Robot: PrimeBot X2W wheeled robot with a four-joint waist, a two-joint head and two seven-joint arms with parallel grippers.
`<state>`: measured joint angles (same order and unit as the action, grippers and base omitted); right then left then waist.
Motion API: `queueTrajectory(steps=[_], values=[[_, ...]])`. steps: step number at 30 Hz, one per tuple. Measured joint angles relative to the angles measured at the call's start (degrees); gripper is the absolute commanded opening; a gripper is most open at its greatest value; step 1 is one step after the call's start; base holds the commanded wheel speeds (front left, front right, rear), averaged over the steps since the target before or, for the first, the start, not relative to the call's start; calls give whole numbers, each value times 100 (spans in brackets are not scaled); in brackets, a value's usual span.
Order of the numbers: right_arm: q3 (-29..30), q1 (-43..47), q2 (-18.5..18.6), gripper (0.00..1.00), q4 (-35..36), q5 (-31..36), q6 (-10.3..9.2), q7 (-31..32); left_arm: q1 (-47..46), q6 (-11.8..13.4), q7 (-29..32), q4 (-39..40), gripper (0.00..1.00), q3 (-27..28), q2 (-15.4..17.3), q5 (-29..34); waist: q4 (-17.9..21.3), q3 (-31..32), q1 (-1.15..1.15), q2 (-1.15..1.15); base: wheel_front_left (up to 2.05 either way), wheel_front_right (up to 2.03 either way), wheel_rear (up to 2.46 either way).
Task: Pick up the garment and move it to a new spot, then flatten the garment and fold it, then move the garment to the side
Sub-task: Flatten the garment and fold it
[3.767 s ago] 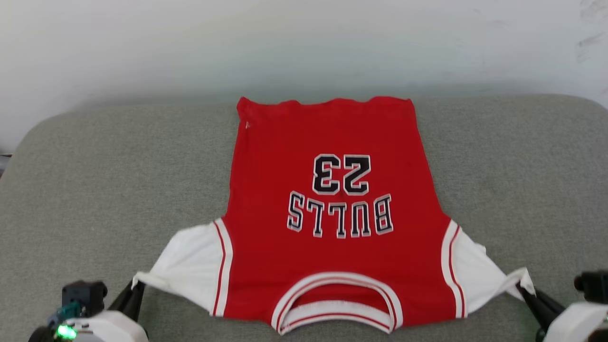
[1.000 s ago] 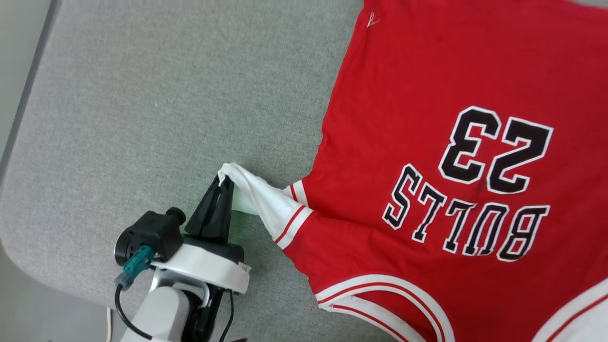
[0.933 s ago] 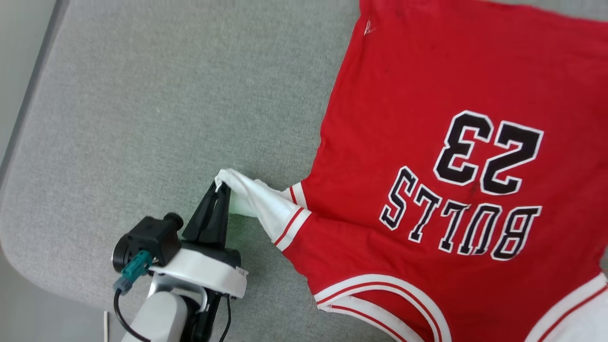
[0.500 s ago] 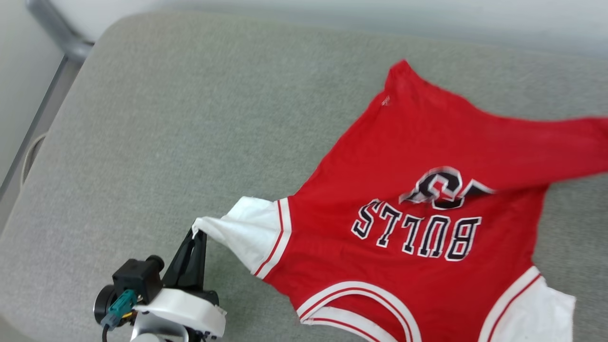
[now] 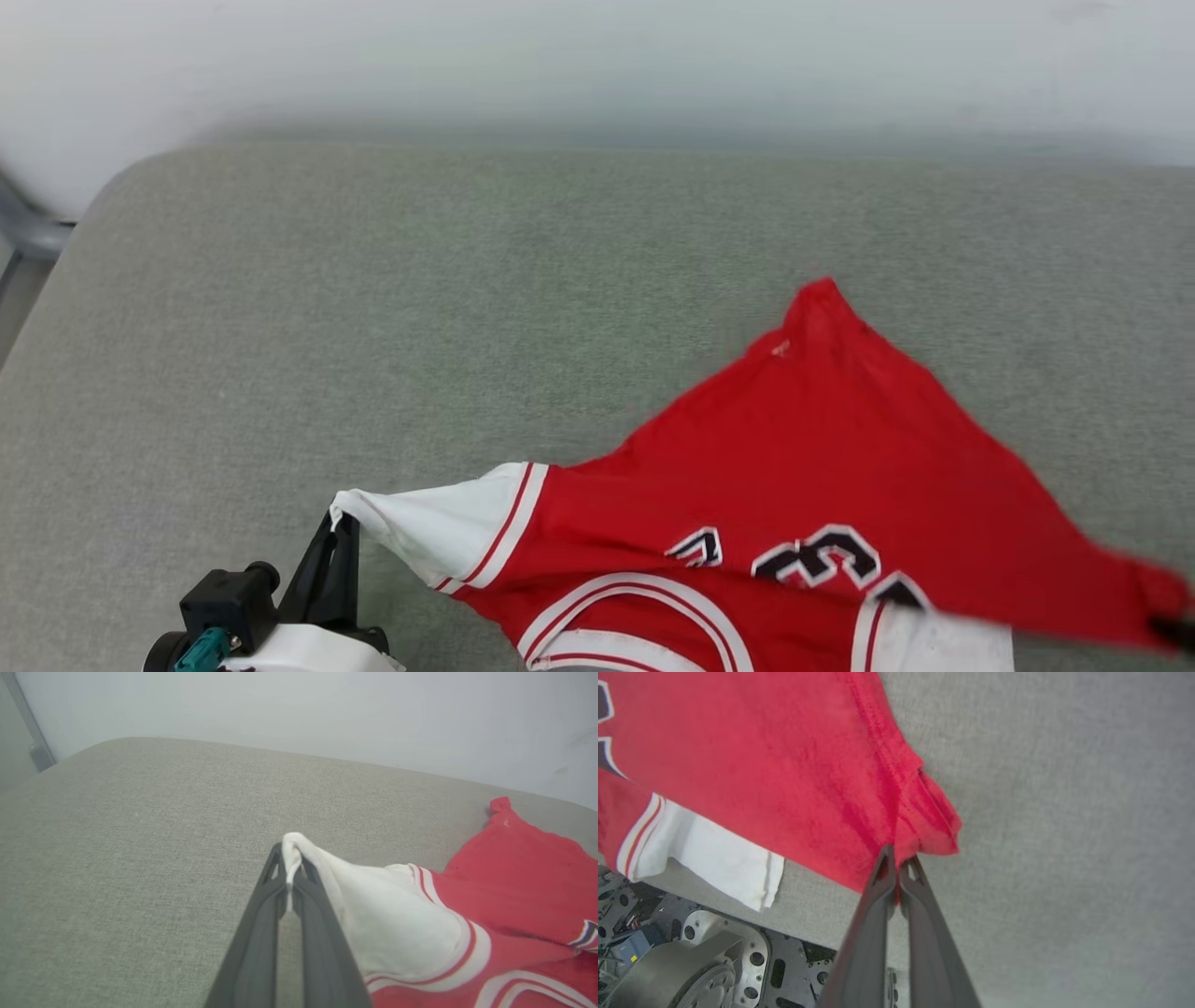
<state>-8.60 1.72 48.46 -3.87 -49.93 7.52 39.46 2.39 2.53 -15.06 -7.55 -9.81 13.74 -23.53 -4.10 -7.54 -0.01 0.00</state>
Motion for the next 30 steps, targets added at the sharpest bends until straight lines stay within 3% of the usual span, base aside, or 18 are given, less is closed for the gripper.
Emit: queueTrajectory(steps=[7, 8, 9, 18, 21, 25, 30], values=[[170, 1201, -676, 0, -96, 211, 0, 129, 2, 3, 26, 1, 0, -20, 34, -34, 106, 79, 0, 0, 0, 0, 0], [377, 1229, -872, 46, -86, 320, 0, -149, -3, 7, 32, 3, 0, -31, 51, -35, 111, 68, 0, 0, 0, 0, 0], [445, 1190, -904, 100, -59, 352, 0, -216, -3, 8, 32, 3, 0, -34, 55, -35, 111, 64, 0, 0, 0, 0, 0], [1155, 220, -806, 100, 788, 495, -1, -853, -64, 22, 44, 116, 0, -108, 63, -34, 40, -25, 1, -1, 0, 0, 0], [1117, -375, -697, 100, 1042, 583, -1, -964, -180, 21, 51, 183, 0, -154, 60, -2, -30, -129, 1, 0, 0, 0, 0], [584, -1250, -464, 100, 1165, 680, -1, -780, -347, 4, 52, 255, 0, -240, 45, 25, -150, -291, 2, -1, 0, 0, 0], [-705, -2276, -174, 100, 938, 975, 0, -11, -527, -12, 51, 292, 0, -337, 1, 68, -331, -457, 2, -1, 0, 0, 0]])
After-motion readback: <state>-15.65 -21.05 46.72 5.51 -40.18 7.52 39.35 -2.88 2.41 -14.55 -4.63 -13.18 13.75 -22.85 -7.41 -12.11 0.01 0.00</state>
